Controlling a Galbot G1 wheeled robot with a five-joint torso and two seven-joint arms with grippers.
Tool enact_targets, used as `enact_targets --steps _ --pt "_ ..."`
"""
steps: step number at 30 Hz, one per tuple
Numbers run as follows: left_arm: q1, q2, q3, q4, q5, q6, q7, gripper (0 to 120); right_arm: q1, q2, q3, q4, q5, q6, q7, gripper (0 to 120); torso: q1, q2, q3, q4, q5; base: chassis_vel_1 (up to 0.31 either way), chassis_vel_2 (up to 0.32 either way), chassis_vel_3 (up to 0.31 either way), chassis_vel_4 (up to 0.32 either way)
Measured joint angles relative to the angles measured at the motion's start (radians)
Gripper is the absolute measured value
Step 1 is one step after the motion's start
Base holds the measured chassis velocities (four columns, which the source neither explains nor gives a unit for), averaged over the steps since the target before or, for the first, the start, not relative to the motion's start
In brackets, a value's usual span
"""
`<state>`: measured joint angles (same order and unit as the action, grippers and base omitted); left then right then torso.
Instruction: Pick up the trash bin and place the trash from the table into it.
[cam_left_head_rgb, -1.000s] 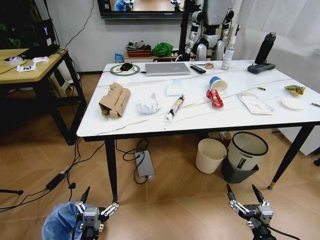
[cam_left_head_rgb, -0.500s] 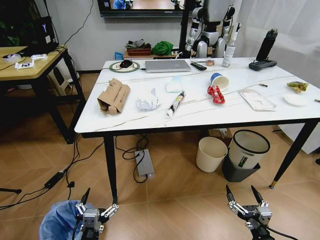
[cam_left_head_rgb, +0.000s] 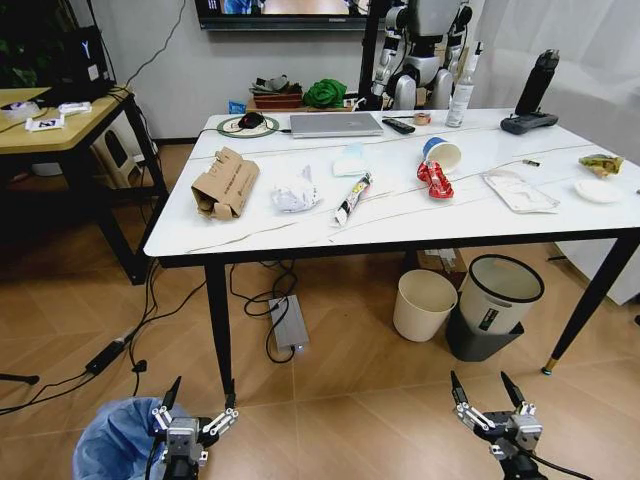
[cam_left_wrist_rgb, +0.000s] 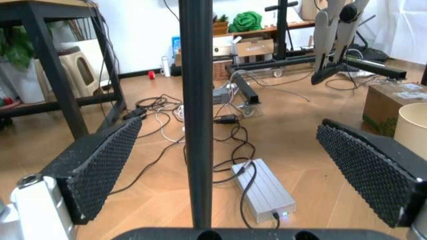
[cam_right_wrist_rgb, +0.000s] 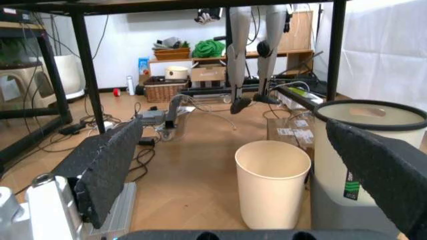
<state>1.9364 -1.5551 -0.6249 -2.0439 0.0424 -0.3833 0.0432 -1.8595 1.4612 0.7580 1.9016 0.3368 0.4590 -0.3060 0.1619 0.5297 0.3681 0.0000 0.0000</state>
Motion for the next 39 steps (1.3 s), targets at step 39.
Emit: enact_targets --steps 39 --pt "0.01 -0.008 0.004 -0.007 0.006 -0.002 0.0 100 0.004 -0.003 -0.009 -0.007 -0.012 0.002 -0.002 100 -0.055 -0.157 -0.103 0.0 0.0 0.0 0.0 0.0 0.0"
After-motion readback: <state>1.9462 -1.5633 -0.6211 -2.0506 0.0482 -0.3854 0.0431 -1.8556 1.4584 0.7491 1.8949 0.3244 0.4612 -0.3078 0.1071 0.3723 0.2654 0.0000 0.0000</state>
